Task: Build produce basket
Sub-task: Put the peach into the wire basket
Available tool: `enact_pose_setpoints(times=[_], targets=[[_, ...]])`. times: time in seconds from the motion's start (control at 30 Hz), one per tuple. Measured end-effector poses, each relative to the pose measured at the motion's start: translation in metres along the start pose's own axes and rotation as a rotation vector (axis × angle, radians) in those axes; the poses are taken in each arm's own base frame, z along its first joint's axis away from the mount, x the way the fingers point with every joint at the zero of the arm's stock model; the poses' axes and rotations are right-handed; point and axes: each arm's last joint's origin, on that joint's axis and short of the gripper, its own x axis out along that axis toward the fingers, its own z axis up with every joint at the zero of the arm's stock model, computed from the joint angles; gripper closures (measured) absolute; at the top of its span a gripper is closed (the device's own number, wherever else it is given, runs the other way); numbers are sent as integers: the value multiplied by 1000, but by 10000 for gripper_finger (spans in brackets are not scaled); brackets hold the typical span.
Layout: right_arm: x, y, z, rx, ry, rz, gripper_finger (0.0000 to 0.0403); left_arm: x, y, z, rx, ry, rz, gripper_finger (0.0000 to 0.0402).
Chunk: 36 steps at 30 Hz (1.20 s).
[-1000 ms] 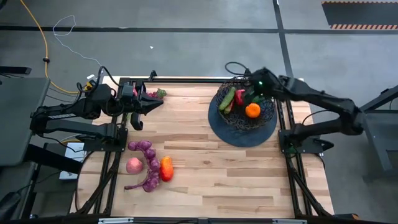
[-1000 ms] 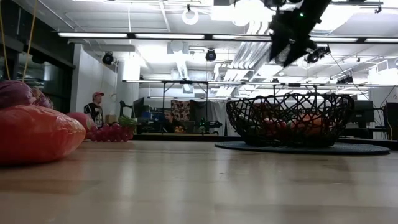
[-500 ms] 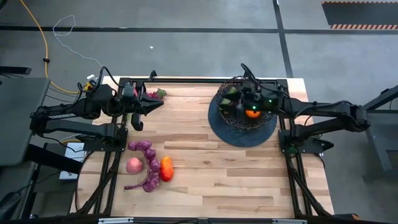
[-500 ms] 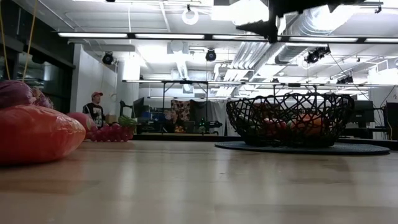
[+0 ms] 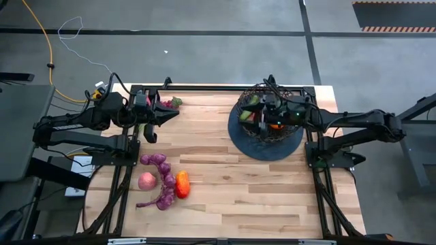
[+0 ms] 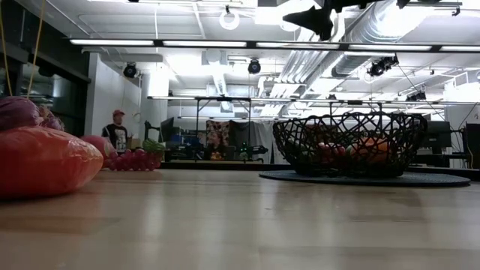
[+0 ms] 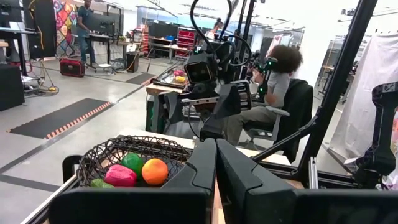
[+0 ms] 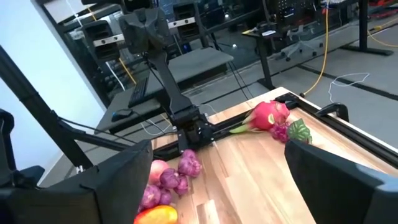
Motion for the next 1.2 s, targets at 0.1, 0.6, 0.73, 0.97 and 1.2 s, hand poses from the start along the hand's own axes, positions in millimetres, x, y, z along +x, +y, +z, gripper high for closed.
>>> enact_pose_setpoints(times=[0.1, 0.6, 0.73, 0.97, 1.2], targets=[[0, 0, 0, -5, -1, -3, 67, 0, 0, 0, 0, 0, -1, 398], [0, -1, 0, -8, -9, -29, 308, -1, 3, -9, 40, 93, 87, 301], [0, -2, 0, -49, -5, -36, 391, -2, 4, -10, 10, 120, 92, 238], [0, -2, 0, -41, -3, -37, 397, -12, 0, 2, -87, 262, 65, 146], [0, -3, -3, -25, 28, -48, 400, -28, -13, -11, -311, 651, 26, 95]])
